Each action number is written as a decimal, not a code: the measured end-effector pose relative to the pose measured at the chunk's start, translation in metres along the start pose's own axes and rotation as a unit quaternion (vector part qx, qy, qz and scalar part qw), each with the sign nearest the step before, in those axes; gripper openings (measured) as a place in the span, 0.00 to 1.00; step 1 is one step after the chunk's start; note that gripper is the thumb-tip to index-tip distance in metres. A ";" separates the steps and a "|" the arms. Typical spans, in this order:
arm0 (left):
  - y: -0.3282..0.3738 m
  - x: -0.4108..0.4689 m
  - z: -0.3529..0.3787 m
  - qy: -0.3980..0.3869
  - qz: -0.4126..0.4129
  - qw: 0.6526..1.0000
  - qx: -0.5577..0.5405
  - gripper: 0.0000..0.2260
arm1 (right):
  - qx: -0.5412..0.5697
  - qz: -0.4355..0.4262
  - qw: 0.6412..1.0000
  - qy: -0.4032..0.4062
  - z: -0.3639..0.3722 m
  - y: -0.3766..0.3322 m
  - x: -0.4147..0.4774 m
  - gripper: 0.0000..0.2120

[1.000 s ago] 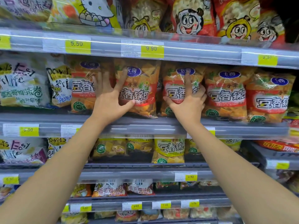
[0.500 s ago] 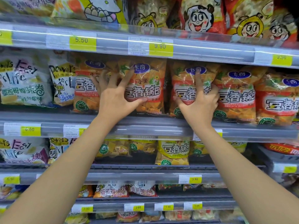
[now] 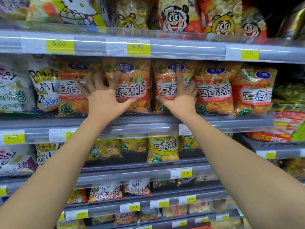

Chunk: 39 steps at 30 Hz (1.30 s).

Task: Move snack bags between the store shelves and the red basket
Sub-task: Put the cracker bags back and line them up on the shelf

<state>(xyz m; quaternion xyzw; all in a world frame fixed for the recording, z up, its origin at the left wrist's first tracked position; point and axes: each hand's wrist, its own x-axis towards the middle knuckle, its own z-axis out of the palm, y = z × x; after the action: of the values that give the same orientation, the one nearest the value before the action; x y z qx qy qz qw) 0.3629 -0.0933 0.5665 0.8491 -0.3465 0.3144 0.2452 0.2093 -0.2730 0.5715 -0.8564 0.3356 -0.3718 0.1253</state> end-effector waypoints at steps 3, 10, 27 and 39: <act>0.021 -0.009 0.001 0.018 -0.006 1.000 0.024 0.47 | 0.001 -0.011 0.999 -0.049 -0.014 0.002 -0.001 0.51; 0.050 -0.012 0.001 0.013 -0.048 0.996 0.073 0.48 | 0.058 -0.107 0.992 -0.039 -0.048 0.037 -0.011 0.39; 0.300 -0.011 0.073 0.000 0.121 0.993 0.003 0.33 | 0.058 0.070 0.993 0.074 -0.140 0.249 0.023 0.42; 0.329 -0.008 0.104 0.022 0.066 0.995 0.065 0.35 | 0.001 0.003 0.992 0.124 -0.114 0.265 0.045 0.44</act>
<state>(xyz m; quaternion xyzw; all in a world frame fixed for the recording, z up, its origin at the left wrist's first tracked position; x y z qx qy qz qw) 0.1523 -0.3666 0.5554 0.8314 -0.3752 0.3702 0.1756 0.0219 -0.4965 0.5524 -0.8023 0.3507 -0.4756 0.0849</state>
